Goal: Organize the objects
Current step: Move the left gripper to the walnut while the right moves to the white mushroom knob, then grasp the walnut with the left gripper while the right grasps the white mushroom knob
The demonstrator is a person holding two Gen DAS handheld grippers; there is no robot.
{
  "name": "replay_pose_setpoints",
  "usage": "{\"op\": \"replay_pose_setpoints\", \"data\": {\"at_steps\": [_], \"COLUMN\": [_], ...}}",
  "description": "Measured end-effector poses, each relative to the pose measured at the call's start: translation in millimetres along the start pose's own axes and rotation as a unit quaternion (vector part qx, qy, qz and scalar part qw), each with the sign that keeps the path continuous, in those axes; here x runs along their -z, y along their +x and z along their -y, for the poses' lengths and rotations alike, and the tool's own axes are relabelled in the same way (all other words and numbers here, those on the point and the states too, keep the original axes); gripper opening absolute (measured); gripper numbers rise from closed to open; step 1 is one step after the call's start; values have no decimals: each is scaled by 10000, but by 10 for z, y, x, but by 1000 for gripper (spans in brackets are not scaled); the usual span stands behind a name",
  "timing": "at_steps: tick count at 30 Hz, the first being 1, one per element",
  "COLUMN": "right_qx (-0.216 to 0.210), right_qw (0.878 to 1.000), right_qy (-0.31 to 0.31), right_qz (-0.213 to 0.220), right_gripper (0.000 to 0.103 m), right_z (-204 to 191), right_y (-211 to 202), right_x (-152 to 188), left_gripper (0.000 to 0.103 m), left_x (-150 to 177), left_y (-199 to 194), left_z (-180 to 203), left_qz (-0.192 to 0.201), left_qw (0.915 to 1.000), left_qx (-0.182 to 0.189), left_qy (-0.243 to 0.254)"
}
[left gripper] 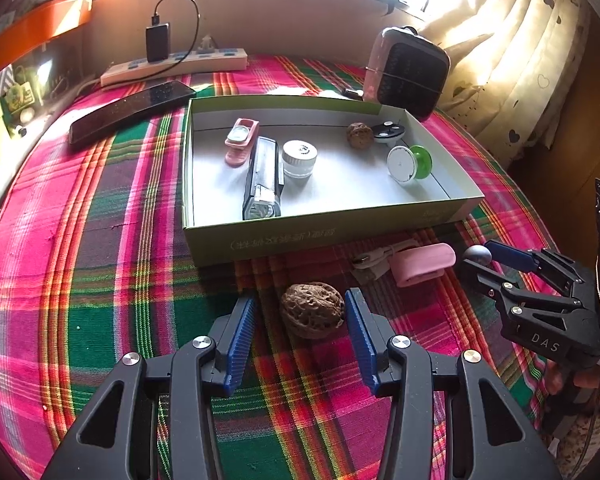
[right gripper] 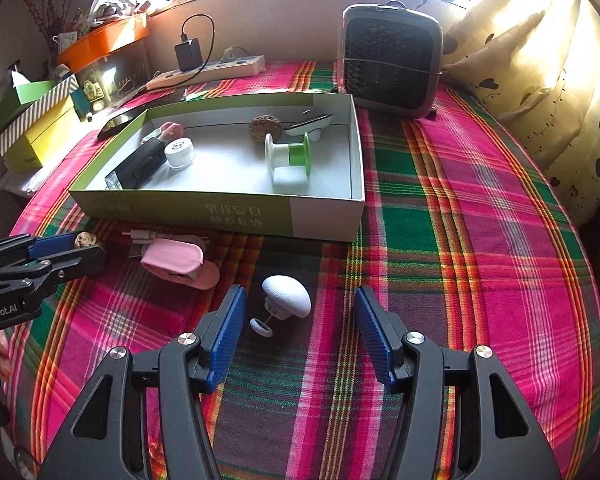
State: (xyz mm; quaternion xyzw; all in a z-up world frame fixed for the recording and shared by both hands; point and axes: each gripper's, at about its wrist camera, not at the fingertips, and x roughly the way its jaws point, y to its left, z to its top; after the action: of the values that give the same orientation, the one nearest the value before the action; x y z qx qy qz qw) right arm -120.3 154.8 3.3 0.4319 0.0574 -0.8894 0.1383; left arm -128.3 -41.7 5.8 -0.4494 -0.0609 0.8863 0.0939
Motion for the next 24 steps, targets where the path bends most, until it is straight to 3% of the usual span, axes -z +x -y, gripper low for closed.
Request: {"op": "replay_pose_setpoints", "data": {"at_steps": [9,15,24], "right_qx": [54,63,56], "right_qw": [10000,10000,10000], "right_qy": [-39,-42,-49], "right_qz": [-14,-11,28], "right_gripper": [57,57,38], "right_z": [-15,-8,-2], "right_y": [6,3,-12], "right_x": [-4,0,3], "left_gripper": [43,34,30], "left_x": [-1,4,12], "left_y": [8,7,3], "left_z": [26,13,-1], "left_qz": [47,70,93], "left_qw": [9999,9998,9997], "left_qx": [-103,-193,-211], "left_qy": [77,76,50]}}
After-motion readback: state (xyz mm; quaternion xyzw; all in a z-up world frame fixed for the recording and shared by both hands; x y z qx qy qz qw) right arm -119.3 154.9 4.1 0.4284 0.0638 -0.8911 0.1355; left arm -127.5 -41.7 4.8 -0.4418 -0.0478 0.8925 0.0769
